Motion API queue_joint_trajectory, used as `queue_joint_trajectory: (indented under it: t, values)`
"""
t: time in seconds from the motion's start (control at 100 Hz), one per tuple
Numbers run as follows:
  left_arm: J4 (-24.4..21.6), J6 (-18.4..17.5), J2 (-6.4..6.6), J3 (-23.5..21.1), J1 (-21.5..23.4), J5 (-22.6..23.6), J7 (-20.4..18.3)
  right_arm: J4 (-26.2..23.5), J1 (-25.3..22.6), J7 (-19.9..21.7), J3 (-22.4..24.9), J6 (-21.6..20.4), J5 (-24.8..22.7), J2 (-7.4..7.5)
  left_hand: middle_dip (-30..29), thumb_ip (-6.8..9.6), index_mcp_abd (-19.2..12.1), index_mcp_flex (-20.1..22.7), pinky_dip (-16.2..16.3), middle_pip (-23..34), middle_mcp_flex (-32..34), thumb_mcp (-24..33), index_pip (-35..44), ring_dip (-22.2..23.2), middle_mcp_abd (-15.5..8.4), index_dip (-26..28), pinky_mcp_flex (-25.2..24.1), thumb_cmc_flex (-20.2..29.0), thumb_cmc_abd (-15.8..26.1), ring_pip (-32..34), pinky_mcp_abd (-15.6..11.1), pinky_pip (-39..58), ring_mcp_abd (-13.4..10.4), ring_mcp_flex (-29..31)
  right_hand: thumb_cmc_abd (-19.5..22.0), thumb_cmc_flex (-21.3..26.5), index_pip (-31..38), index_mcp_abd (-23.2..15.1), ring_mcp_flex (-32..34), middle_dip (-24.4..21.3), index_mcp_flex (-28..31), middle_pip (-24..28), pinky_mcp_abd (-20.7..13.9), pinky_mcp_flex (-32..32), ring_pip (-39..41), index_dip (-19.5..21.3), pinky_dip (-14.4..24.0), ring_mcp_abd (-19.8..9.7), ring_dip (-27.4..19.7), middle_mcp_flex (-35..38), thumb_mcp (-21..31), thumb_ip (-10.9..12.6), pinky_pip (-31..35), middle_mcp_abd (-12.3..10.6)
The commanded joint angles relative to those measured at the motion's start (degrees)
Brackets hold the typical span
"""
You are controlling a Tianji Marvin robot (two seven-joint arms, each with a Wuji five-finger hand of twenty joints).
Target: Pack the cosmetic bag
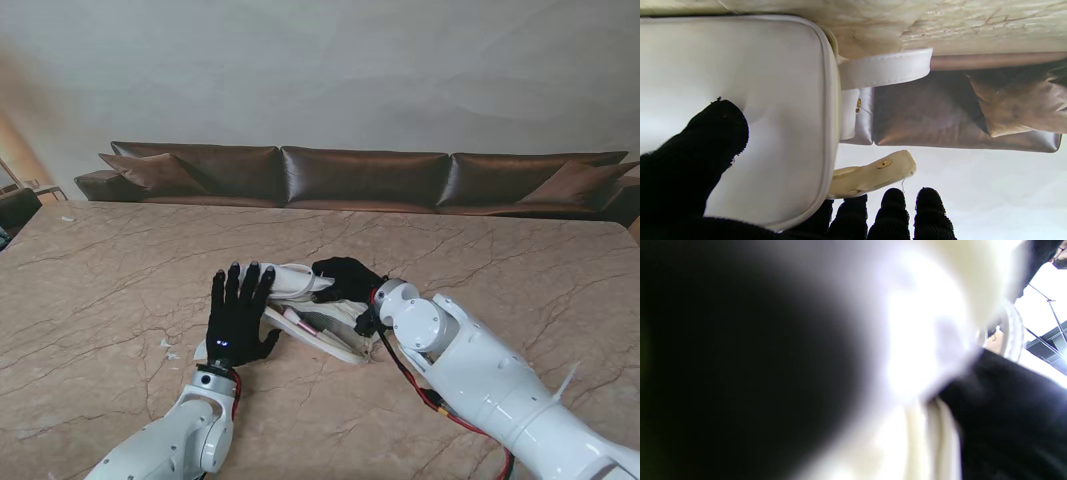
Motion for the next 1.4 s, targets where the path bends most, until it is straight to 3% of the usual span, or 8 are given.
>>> queue_joint_trajectory:
  t: [0.0,0.27,0.57,0.86,0.92,0.96,1.05,1.39]
  values:
    - [-0.94,-0.22,0.04,-0.53,-0.37,-0.3,-0.08,-0.17,-0.31,0.68,-0.44,-0.42,0.26,-0.08,-0.77,1.09,4.52,1.27,-0.07,-1.63,-1.84,-1.15,0.78,-0.93,0.29,-0.82,-0.69,-2.48,1.9,-1.16,-0.17,-1.12,-1.41,-0.28,5.7,1.9,2.21,-7.41,4.34,0.31,2.43,1.26,-0.68,1.8,3.62,-0.28,0.81,-1.25,0.61,1.97,1.71,0.86,4.31,-1.36]
    - [-4.93,-1.23,0.53,-1.45,-0.2,0.31,-3.53,-0.42,0.12,1.91,-1.0,-1.01,0.81,0.1,0.47,1.03,3.72,2.95,-0.3,-0.67,-1.49,-0.99,2.85,0.52,-0.6,1.26,-0.53,-2.6,0.06,0.52,0.06,-1.15,-1.59,-0.22,5.75,2.18,2.43,-7.52,5.07,0.4,3.01,1.44,-0.89,2.66,4.22,-0.21,0.9,-1.31,0.7,2.58,1.46,0.95,4.74,-1.27]
    - [-8.55,-0.06,1.8,-1.69,-0.86,1.62,-11.91,0.94,0.92,4.02,-1.82,-5.06,2.57,0.33,0.38,1.5,1.72,8.36,6.33,16.94,10.2,1.22,12.16,6.2,-2.16,-2.53,-1.87,-2.09,-1.51,12.29,3.13,1.84,2.16,9.28,5.56,1.98,2.35,-7.99,4.32,0.33,3.04,1.17,-0.64,1.48,3.79,-0.1,0.85,-1.26,0.51,2.42,1.73,0.98,4.34,-1.6]
    - [-7.59,0.22,1.67,-1.38,-2.95,-0.38,-15.93,2.16,1.72,7.41,-1.62,-9.03,5.0,0.97,25.32,2.33,-8.43,22.02,15.94,38.17,31.14,4.99,35.68,23.2,-14.21,7.92,-2.74,0.85,-0.06,25.61,3.93,4.46,3.17,22.18,5.46,0.25,1.52,-8.59,-0.39,0.83,1.28,-0.85,0.3,-4.12,-0.23,0.12,1.74,-1.04,-0.43,0.26,1.06,1.44,1.17,-2.37]
    - [-7.29,-0.3,1.66,-1.28,-3.33,-0.91,-16.65,2.32,1.86,8.03,-1.65,-9.57,5.41,1.09,27.15,3.13,-14.81,24.2,18.25,37.8,32.1,5.51,46.2,25.04,-14.93,16.14,-2.53,1.56,2.84,26.15,3.88,6.96,3.06,23.14,4.52,-2.01,1.12,-8.3,-1.22,1.03,0.48,-1.36,0.43,-4.92,-1.33,0.3,2.33,-0.97,-0.59,-0.62,1.54,1.83,0.46,-2.37]
    - [-6.9,-0.86,1.48,-1.23,-3.56,-1.71,-16.73,2.42,1.92,8.27,-1.66,-9.89,5.53,1.15,26.45,-2.4,-19.66,27.31,19.83,35.05,30.76,3.84,54.45,25.85,-13.25,19.64,-2.47,7.43,-2.01,26.09,3.47,10.34,3.22,22.83,4.2,-3.57,0.9,-8.19,-1.83,1.06,0.03,-1.59,0.37,-5.3,-2.02,0.41,2.56,-0.96,-0.72,-1.28,1.48,2.15,0.03,-2.39]
    - [-6.5,-1.89,1.36,-1.28,-3.87,-2.75,-17.42,2.47,1.88,8.97,-1.42,-10.22,6.07,1.31,19.25,-3.7,-25.69,30.1,23.78,27.19,32.83,4.79,63.15,25.13,-11.4,23.0,-1.61,11.88,-1.5,25.56,2.48,20.8,1.74,25.55,4.0,-8.28,-0.29,-7.37,-3.53,1.1,-1.19,-1.79,0.73,-7.2,-4.2,0.32,2.93,-0.57,-1.21,-3.53,0.74,3.27,-1.86,-2.1]
    - [-4.16,-10.09,-0.84,-2.64,-4.21,-11.91,-17.1,0.81,1.41,14.38,0.75,-8.65,7.18,3.08,14.19,-5.87,-25.54,26.05,22.38,24.6,53.4,6.72,64.24,27.03,-10.89,28.58,9.89,17.75,0.8,35.91,3.65,57.19,-1.0,50.13,10.65,-18.36,-18.4,-1.23,-12.09,0.24,-3.59,-5.76,1.18,-16.47,-13.4,10.89,4.11,-0.08,-3.03,-12.32,-11.31,12.41,-12.04,-1.24]
